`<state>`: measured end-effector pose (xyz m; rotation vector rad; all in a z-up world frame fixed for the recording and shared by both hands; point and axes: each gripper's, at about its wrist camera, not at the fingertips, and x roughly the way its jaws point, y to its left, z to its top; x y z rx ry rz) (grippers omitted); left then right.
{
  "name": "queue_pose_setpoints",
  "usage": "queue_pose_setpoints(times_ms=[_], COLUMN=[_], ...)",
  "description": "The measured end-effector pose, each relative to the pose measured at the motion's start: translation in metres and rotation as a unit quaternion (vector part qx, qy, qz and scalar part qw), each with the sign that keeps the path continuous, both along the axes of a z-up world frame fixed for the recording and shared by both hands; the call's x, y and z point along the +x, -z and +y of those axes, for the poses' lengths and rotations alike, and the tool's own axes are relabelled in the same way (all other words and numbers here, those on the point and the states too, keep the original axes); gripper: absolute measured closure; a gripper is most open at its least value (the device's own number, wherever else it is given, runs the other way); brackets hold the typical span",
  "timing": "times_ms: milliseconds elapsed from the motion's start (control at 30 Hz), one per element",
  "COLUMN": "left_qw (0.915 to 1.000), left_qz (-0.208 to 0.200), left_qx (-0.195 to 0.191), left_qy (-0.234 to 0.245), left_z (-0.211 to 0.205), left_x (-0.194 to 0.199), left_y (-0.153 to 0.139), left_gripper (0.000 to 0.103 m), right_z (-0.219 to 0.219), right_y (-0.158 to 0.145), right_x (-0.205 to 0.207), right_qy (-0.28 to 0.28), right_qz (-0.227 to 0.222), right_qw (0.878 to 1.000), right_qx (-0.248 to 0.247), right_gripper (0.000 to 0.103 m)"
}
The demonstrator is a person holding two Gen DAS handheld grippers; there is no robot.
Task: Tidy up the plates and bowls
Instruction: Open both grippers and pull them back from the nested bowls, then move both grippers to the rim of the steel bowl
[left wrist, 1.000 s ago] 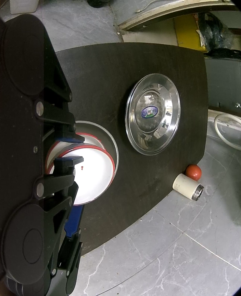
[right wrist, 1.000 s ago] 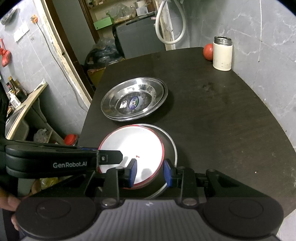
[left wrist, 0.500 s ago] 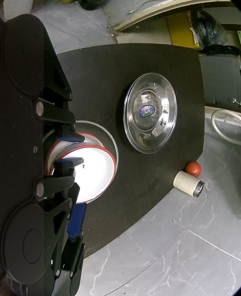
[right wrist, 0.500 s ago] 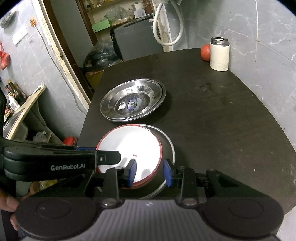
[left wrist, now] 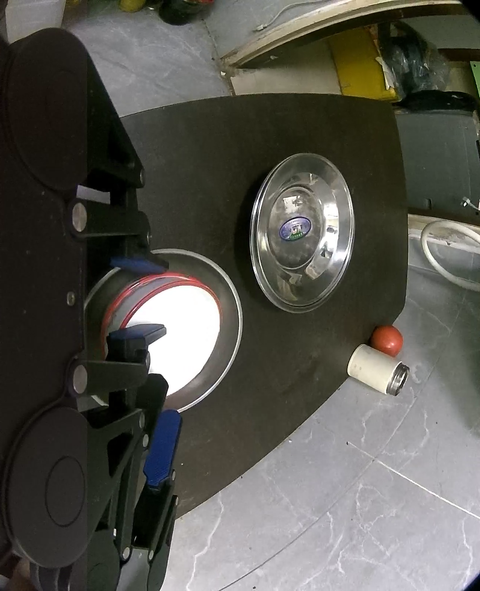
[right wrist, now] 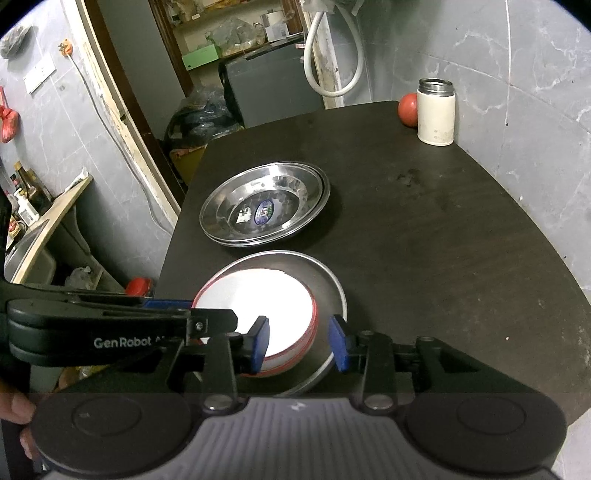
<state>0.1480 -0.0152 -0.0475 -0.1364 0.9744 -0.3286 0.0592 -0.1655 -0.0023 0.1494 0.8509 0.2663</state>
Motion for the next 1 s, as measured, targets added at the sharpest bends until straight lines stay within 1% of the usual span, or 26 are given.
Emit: queue_pose_setpoints(times_ms=[133, 233, 267, 300, 333, 400, 433, 500, 533, 600, 667, 700, 767, 833, 1000], left_qw=[0.9999, 0.9995, 0.9994, 0.9994, 0.9991, 0.9984, 0.9982, 0.9978, 0.9976, 0.9967, 0.9951, 0.9944, 0.9929, 0.992, 0.9907], left_qz=[-0.005, -0.017, -0.022, -0.028, -0.034, -0.042, -0.042, -0.042, -0.042, -0.045, -0.05, -0.052, -0.054, -0.048, -0.018], left_qx=[-0.011, -0.028, -0.025, -0.014, -0.008, -0.019, -0.023, -0.017, -0.01, 0.006, 0.023, 0.027, 0.033, 0.036, 0.037], left_qy=[-0.001, -0.004, -0.008, -0.017, -0.024, -0.033, -0.037, -0.048, -0.055, -0.068, -0.082, -0.088, -0.101, -0.112, -0.13], left_z=[0.004, 0.009, 0.011, 0.012, 0.013, 0.019, 0.022, 0.025, 0.027, 0.029, 0.034, 0.036, 0.042, 0.048, 0.058], left_x=[-0.002, -0.007, -0.009, -0.01, -0.012, -0.015, -0.015, -0.016, -0.017, -0.017, -0.018, -0.019, -0.02, -0.021, -0.017], left_y=[-0.001, -0.003, -0.005, -0.006, -0.007, -0.008, -0.009, -0.009, -0.009, -0.01, -0.012, -0.012, -0.013, -0.011, -0.001], left_gripper=[0.068, 0.061, 0.051, 0.038, 0.034, 0.033, 0.032, 0.023, 0.021, 0.011, 0.009, 0.005, 0.003, 0.003, 0.003], right_z=[0.0, -0.003, -0.005, -0.007, -0.009, -0.013, -0.015, -0.018, -0.019, -0.021, -0.024, -0.026, -0.029, -0.033, -0.038], right_y=[-0.002, -0.003, -0.004, -0.005, -0.006, -0.007, -0.007, -0.008, -0.009, -0.009, -0.009, -0.009, -0.008, -0.006, 0.001], right_x=[-0.003, -0.008, -0.01, -0.011, -0.013, -0.017, -0.018, -0.019, -0.02, -0.021, -0.022, -0.022, -0.021, -0.02, -0.015], right_qy=[0.004, 0.011, 0.014, 0.018, 0.022, 0.03, 0.034, 0.043, 0.05, 0.059, 0.068, 0.073, 0.083, 0.091, 0.103], right_qz=[-0.008, -0.017, -0.021, -0.025, -0.029, -0.035, -0.038, -0.042, -0.045, -0.048, -0.05, -0.05, -0.049, -0.045, -0.029], right_qw=[1.0, 1.0, 1.0, 0.999, 0.999, 0.999, 0.999, 0.998, 0.998, 0.997, 0.996, 0.996, 0.995, 0.995, 0.994], right_qx=[-0.007, -0.01, -0.011, -0.011, -0.011, -0.012, -0.012, -0.013, -0.015, -0.017, -0.015, -0.015, -0.017, -0.019, -0.022], right_gripper=[0.056, 0.048, 0.046, 0.042, 0.039, 0.031, 0.029, 0.017, 0.013, 0.003, 0.001, 0.0, 0.0, 0.0, 0.0])
